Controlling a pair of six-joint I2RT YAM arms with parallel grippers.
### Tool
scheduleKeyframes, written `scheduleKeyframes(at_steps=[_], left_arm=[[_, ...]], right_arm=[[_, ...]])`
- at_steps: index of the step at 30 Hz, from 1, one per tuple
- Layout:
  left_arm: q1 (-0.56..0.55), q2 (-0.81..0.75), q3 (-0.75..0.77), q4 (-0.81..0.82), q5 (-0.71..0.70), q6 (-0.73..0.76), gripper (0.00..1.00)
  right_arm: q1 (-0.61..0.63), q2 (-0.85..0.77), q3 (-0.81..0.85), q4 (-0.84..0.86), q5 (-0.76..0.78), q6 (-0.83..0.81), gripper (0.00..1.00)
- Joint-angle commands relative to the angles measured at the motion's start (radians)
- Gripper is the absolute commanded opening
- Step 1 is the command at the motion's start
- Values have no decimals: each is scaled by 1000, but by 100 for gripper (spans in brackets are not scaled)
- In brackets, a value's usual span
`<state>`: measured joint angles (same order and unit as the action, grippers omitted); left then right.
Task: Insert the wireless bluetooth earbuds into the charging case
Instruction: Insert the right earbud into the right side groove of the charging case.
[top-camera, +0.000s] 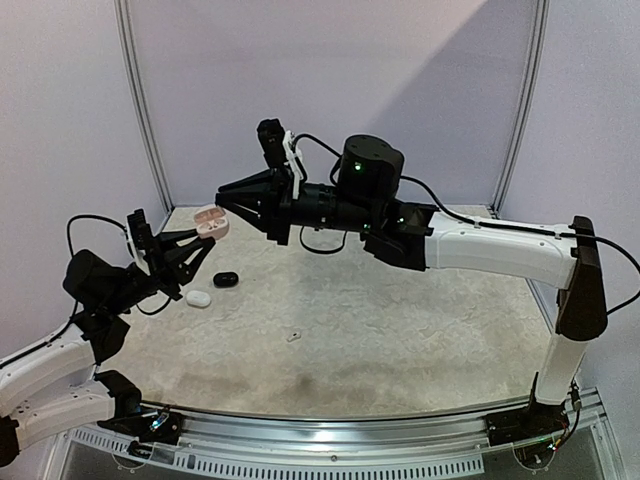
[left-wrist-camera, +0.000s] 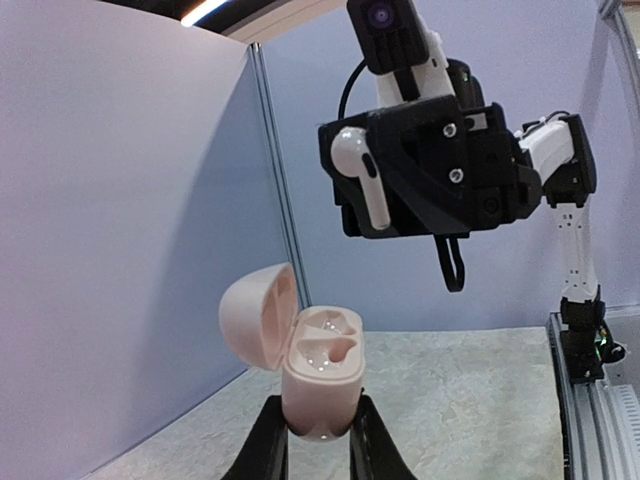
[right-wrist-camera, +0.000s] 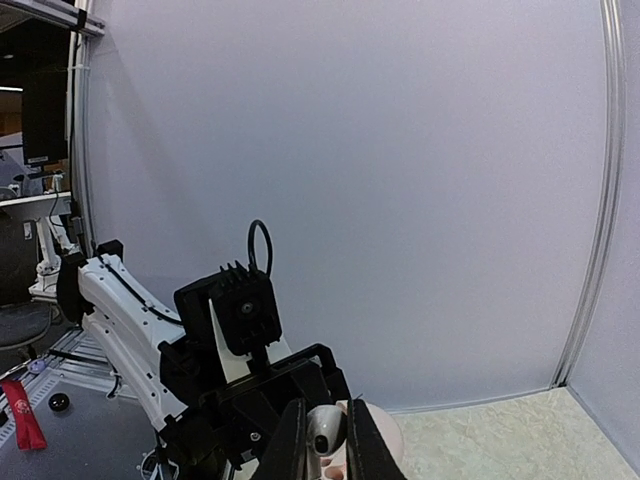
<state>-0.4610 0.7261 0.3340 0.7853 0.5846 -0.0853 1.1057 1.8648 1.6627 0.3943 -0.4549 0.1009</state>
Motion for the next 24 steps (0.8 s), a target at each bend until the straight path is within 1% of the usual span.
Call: scheduleKeyframes(at_steps=[1, 14, 24], left_arm=[[-21, -3, 34, 22, 17, -55, 0], [-30, 2, 43, 14, 9, -59, 0], [-31, 3, 45, 11, -20, -63, 0]], right_arm=[[6, 25, 7, 67, -4, -7, 0], [6, 83, 65, 37, 21, -59, 0], [6, 98, 57, 26, 25, -69, 0]])
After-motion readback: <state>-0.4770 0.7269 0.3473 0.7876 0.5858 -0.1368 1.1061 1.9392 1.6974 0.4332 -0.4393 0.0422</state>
